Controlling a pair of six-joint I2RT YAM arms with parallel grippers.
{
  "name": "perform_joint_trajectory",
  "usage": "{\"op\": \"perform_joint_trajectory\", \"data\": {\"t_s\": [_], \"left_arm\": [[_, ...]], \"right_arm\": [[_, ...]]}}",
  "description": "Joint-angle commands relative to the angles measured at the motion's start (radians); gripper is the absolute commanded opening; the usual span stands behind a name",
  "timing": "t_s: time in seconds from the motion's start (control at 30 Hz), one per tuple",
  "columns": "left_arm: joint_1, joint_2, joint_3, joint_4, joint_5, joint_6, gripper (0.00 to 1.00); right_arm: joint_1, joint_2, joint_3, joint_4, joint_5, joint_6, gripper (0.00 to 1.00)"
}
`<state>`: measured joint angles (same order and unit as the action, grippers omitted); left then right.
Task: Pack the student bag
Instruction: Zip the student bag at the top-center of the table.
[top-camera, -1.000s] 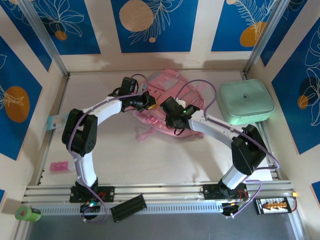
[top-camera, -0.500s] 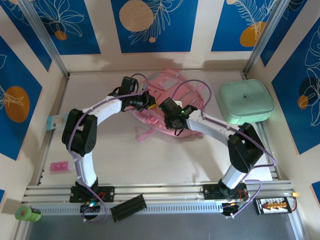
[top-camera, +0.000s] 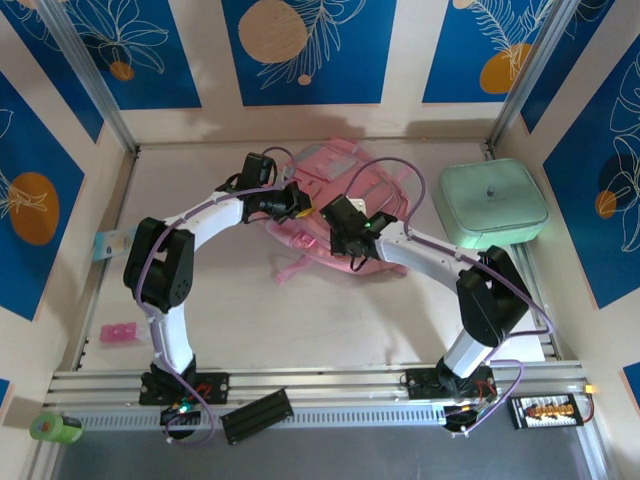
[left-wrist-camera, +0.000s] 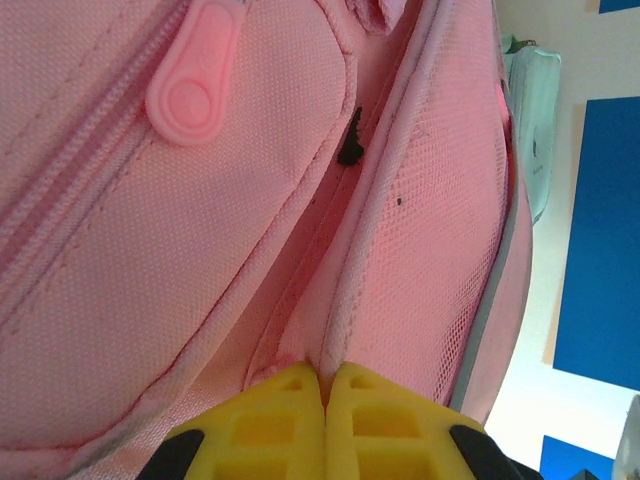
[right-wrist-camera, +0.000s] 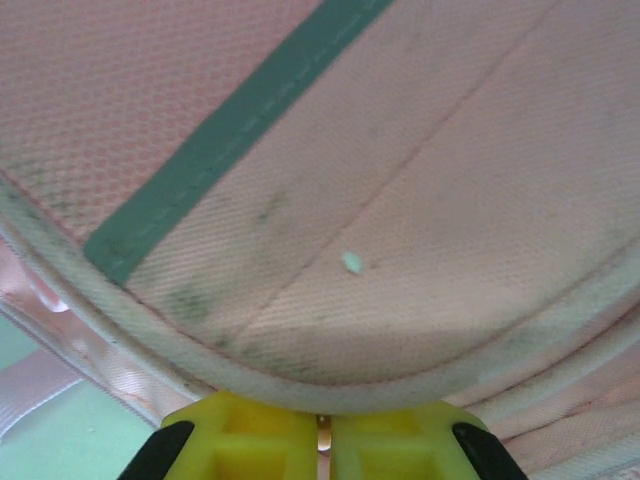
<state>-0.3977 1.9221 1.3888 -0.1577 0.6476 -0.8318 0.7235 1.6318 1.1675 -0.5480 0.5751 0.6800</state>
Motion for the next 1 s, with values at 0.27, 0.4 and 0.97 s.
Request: {"op": "perform_joint_trajectory", "data": {"t_s": [0.27,0.4,0.97], "left_arm": [[0.062,0.0,0.031,-0.003,-0.015,0.053,0.0],[0.103,-0.067,-0.028,-0.006,-0.05,0.075,0.31],[0.243,-0.328,-0.382,0.135,-0.067,-0.126,0.53]], "right_arm": [[-0.14,-0.1,-0.07,0.081,-0.224,-0.201,0.0],[-0.091,-0.055,0.002,0.099,-0.34,-0.267,0.0],[0.103,0.293,0.395,0.14,-0.491,-0.288,0.0]]}}
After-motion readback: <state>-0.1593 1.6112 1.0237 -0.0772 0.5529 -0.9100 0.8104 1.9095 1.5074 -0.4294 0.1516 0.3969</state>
